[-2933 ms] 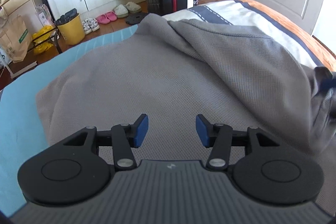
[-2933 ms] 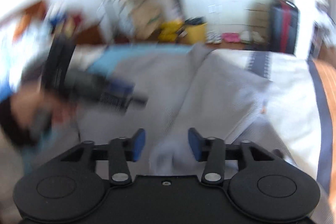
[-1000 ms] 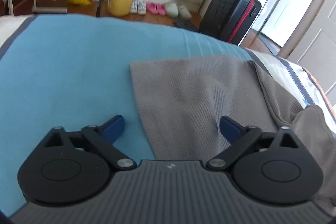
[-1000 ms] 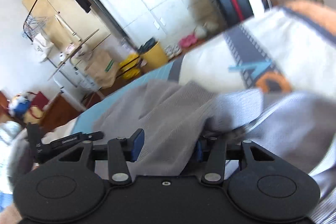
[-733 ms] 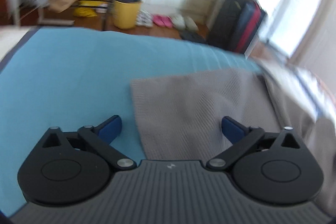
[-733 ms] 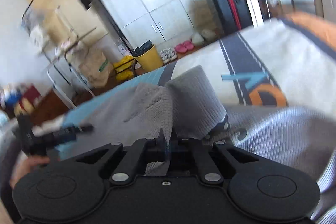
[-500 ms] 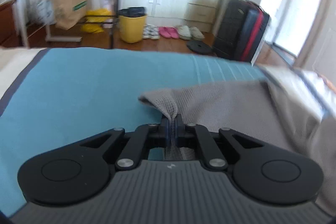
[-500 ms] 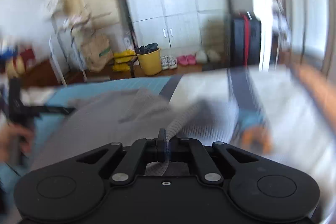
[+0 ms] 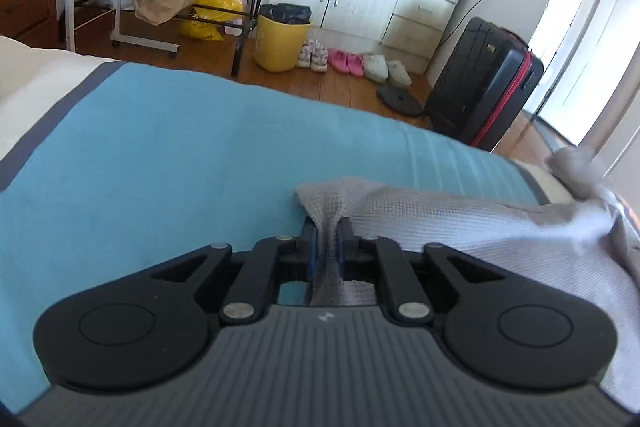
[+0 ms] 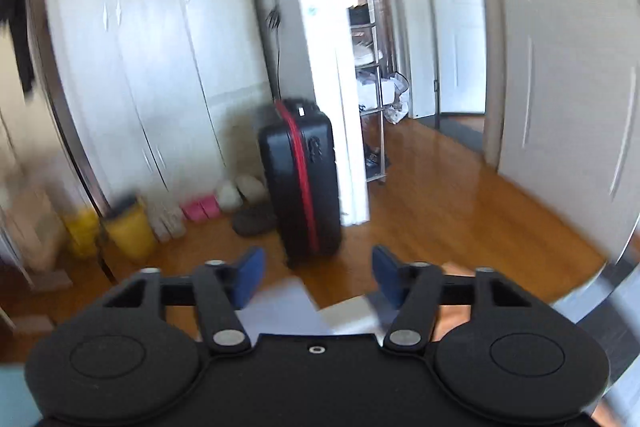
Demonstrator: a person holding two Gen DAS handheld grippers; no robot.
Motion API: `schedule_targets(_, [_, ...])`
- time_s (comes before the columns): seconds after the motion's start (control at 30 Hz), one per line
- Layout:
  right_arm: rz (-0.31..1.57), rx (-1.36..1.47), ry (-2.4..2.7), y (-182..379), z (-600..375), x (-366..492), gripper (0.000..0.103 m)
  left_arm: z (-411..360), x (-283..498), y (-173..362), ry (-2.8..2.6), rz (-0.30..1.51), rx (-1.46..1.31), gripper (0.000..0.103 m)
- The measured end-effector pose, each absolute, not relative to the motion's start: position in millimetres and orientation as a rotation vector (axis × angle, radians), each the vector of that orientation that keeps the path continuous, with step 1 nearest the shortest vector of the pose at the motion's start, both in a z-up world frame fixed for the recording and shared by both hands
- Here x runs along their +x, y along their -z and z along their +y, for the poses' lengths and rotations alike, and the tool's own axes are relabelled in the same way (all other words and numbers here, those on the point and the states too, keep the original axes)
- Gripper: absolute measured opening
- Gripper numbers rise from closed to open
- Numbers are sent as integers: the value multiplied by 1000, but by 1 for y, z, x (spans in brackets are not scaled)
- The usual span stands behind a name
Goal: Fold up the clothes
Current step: 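Lay the garment down and open both grippers above it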
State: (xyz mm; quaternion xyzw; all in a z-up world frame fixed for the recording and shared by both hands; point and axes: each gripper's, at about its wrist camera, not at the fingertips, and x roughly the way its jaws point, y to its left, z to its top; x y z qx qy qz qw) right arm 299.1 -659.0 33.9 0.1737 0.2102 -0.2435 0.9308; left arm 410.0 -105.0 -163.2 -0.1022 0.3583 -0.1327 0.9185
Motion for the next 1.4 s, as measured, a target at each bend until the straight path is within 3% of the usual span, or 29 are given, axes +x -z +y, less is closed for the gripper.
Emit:
schedule_targets(0.17, [557, 432, 421, 4, -621, 205, 68, -97, 404, 159, 243, 770, -218, 35])
schedule_targets(0.37, [628, 420, 416, 49, -564, 56, 68, -111, 360, 139, 238, 789, -100, 47])
schedule_targets(0.47, [672, 402, 501, 64, -561, 10, 68, -123, 325, 128, 294, 797, -62, 49])
schedule_targets(0.63, [664, 194, 518, 37, -561, -5, 70, -156, 261, 114, 481, 813, -44, 55])
schedule_targets(0.73, [633, 301, 537, 39, -574, -23, 87, -176, 216, 114, 571, 837, -30, 57])
schedule_targets(0.87, [725, 535, 578, 63, -603, -35, 86, -180, 164, 117, 628, 860, -13, 57])
schedule_targets(1.17, [849, 706, 695, 71, -625, -83, 87, -175, 64, 133, 721, 960, 76, 64])
schedule_targets(1.27, [776, 852, 386, 62, -624, -105, 87, -167, 52, 139, 754, 1048, 72, 64])
schedule_targets(1.4, [786, 811, 209, 44, -617, -146, 87, -175, 32, 132, 741, 937, 247, 64])
